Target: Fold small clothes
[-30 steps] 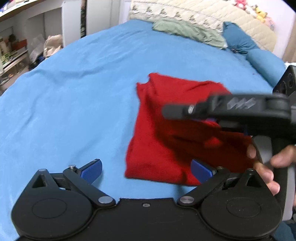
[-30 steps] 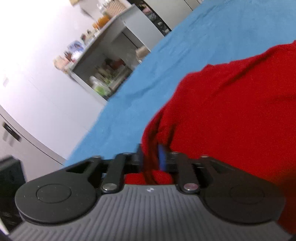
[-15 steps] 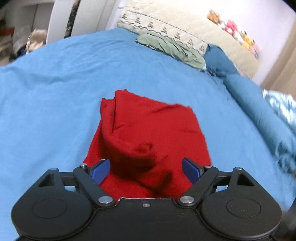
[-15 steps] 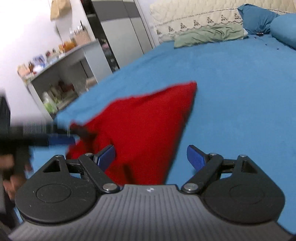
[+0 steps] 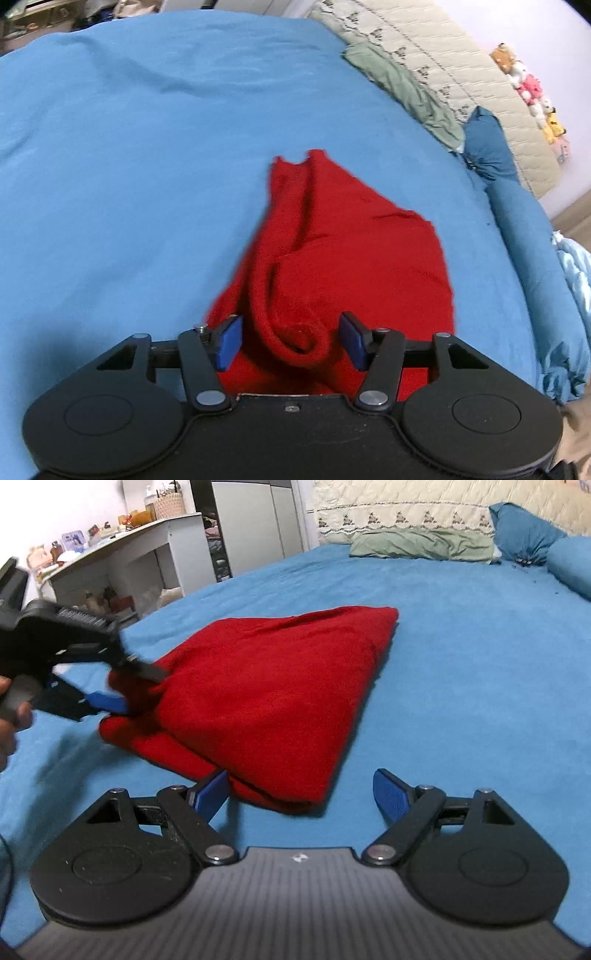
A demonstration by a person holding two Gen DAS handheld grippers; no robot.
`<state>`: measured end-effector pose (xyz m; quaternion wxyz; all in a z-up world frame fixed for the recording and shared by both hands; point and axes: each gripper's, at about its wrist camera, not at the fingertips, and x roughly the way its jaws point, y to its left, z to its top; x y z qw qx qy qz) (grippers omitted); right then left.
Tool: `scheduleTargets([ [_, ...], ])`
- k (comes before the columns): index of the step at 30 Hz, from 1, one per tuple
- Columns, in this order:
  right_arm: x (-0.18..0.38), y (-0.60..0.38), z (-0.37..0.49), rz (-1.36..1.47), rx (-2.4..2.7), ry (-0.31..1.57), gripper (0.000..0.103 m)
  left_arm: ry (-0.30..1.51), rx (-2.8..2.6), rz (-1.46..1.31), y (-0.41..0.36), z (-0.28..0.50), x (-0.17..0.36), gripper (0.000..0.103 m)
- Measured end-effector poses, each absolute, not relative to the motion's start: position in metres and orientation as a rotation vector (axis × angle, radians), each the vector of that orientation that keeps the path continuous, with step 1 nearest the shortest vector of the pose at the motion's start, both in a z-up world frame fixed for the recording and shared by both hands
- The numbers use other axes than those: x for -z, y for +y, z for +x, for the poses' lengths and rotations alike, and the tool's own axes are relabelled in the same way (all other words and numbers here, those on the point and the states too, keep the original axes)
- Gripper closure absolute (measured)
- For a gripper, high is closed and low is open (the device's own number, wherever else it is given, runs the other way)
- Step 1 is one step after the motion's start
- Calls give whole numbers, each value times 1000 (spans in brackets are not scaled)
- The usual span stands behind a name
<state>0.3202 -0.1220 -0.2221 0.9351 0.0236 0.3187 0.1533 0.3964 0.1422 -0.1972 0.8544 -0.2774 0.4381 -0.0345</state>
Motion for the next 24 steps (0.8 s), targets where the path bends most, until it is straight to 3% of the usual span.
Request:
scheduleTargets([
  [3,227,-123,320,-4,-268,655,4,929,70,-561,151,388,199,60],
  [7,229,-127,320,-40,-239,656,4,944,92,-492,150,383,195,61],
  [11,225,-143,321,-16,-155,639,7,955,51,-272,138,380,190,53],
  [16,233,-156,324,-4,-146,680,7,964,84,-101,125,378,203,51],
  [22,220,-160,321,-5,-228,716,7,967,94,-138,131,374,195,50],
  [24,205,-166,316,5,-274,725,6,956,102,-153,130,373,184,42],
])
